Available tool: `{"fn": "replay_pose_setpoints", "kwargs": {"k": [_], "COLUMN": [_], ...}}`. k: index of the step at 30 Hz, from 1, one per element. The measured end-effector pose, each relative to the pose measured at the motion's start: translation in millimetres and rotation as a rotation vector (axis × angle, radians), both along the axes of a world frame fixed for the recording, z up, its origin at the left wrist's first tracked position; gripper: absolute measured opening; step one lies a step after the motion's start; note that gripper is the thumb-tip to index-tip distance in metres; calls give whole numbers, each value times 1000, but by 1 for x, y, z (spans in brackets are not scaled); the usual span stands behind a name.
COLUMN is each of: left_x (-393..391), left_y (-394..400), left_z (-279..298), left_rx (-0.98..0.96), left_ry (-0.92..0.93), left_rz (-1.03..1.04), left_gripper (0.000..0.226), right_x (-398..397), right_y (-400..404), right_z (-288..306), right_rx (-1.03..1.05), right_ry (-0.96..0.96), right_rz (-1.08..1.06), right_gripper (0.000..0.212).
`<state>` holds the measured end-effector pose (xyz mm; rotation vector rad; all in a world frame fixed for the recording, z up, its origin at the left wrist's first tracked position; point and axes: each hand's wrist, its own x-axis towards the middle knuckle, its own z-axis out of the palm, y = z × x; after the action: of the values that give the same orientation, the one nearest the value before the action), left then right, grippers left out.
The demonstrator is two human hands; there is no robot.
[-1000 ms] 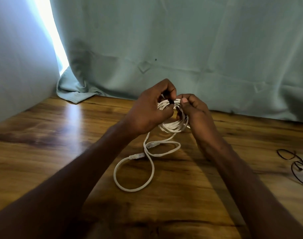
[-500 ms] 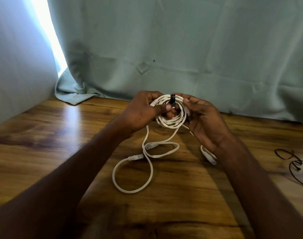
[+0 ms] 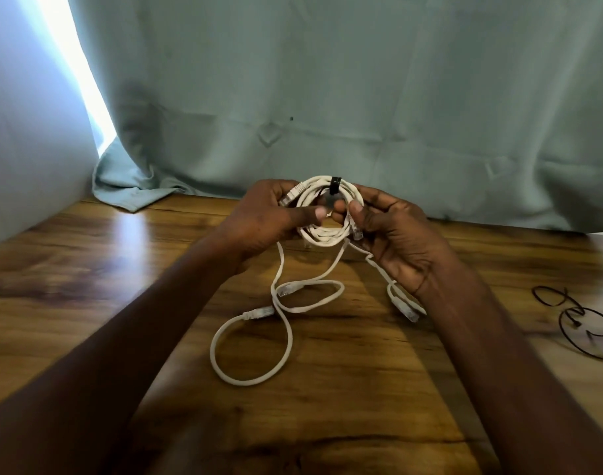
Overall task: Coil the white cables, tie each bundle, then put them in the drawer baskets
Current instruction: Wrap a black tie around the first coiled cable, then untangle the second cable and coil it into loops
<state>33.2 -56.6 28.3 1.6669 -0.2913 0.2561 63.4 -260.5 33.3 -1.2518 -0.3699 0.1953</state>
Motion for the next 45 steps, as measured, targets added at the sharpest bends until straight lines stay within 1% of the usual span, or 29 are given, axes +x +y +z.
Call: {"fn": "replay_pose_setpoints", "kwargs": {"k": [2,4,8,10,13,15,17,20,23,26,27,29,30,32,34,36,39,41,43,45], "left_x": [0,-2,-2,-1,1,3,3,-1,0,5,6,7,8,11,14,15,12,8,3,-6], "left_y": [4,4,-5,-12,-24,-25,-21,-17,-18,-16,-15,-18,-20,-19,-15,-12,-18,-30,-43,-57], "left_z": [-1,-1,-1,-3,-5,-5,-4,-1,1,-2,-7,-13,-16,-20,-22,-25,-28,-27,-25,-24], "left_rx": [-8,-58,-225,-378,-708,-804,-827,-825,-827,-814,-805,-756,-732,-667,-506,-299,-4,128,223,365], "left_ry": [40,43,51,86,155,187,194,155,112,87,88,76,61,37,37,22,-104,-214,-309,-424], "left_rz": [-48,-34,-25,-72,-164,-169,-213,-319,-372,-380,-368,-334,-312,-227,-59,104,298,339,315,256], "left_gripper": [24,20,19,23,24,25,28,32,33,32,32,32,32,30,27,36,38,33,25,20], "right_x": [-1,0,1,0,-4,-8,-12,-15,-18,-18,-15,-9,-7,-7,-10,-18,-39,-60,-81,-102], "right_y": [4,11,17,21,29,34,37,39,39,38,36,31,29,26,21,14,-6,-32,-64,-100], "right_z": [-2,-4,-5,-6,-7,-7,-6,-6,-5,-4,-5,-6,-7,-7,-7,-9,-10,-8,-11,-15], "right_rx": [6,45,220,288,337,426,524,615,659,642,609,491,412,228,45,-142,-402,-651,-974,-1238], "right_ry": [-17,-3,44,66,90,128,164,179,175,151,135,81,42,-66,-164,-299,-548,-731,-892,-885], "right_rz": [-29,-34,54,111,120,162,221,269,286,294,286,213,154,56,-26,-131,-315,-520,-707,-778], "right_gripper": [29,26,22,23,25,24,18,16,23,25,26,35,39,38,33,28,27,31,33,33]}}
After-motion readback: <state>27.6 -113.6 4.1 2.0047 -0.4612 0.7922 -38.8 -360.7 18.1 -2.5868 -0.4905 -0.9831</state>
